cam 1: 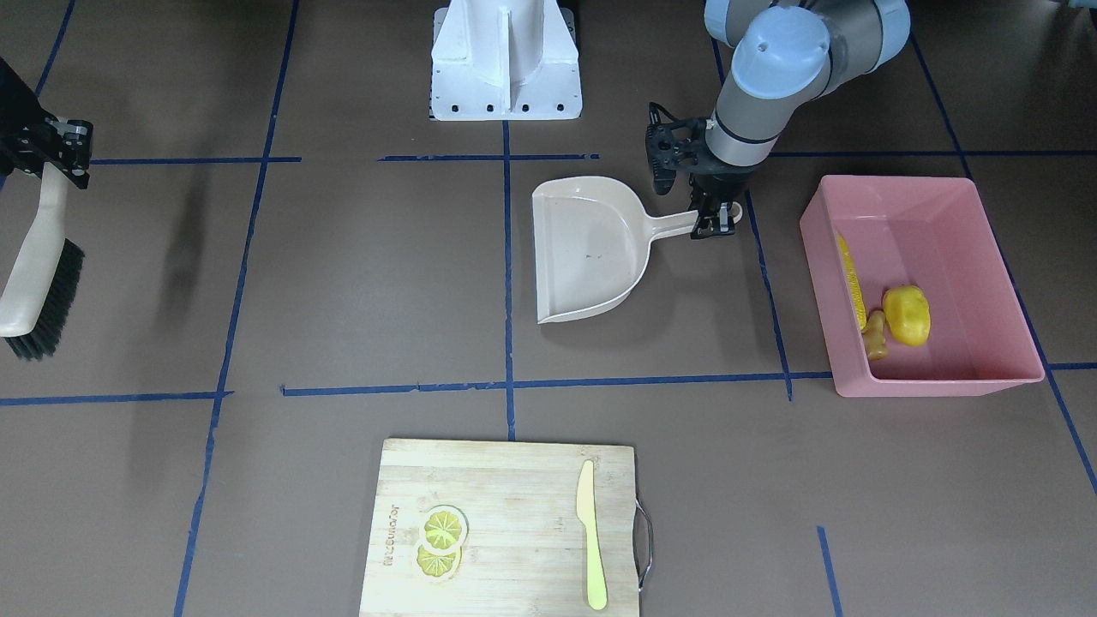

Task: Sweep and dump trash into bin
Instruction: 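Lower the empty dustpan back onto the table with the left gripper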

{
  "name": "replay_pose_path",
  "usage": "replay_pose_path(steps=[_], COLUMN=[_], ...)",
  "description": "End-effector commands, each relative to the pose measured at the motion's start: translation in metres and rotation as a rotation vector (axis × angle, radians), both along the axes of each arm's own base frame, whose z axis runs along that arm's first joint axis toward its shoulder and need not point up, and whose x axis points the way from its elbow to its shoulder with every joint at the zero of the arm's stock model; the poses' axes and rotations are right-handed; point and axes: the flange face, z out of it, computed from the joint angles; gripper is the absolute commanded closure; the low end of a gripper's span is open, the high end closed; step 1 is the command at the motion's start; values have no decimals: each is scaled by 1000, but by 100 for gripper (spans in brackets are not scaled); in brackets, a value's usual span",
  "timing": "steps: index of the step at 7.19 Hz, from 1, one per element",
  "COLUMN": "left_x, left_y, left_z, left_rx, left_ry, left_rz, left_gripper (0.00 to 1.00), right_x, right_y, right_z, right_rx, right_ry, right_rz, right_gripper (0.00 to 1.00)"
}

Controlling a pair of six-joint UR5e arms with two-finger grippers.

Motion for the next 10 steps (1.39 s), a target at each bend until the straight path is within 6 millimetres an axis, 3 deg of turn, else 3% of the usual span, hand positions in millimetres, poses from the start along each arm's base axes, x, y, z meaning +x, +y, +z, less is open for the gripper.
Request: replay_pose_path(steps=[1,2,4,5,7,10], left_x=[11,11,9,12,7,-13], left_y=[5,5,1,1,3,8], left_z=[0,1,-8,-10,-16,-48], left_rx=[-3,-3,55,65,86,161], left_ry=[-3,-3,-9,-11,1,36], left_rz=[9,8,-21,-22,-14,-71], left_gripper=[82,74,69,60,4,0], right_x=[-6,-6,-6,-6,-7,-7], right_y=[-8,-9,-9,-9,-9,-9], right_z=[11,13,14,14,13,8], right_rx=[17,22,21,21,24,27], right_ry=[-15,-19,-18,-20,-20,-27], right_rz=[-3,-4,-5,-4,-5,0], right_gripper=[98,98,98,98,98,99])
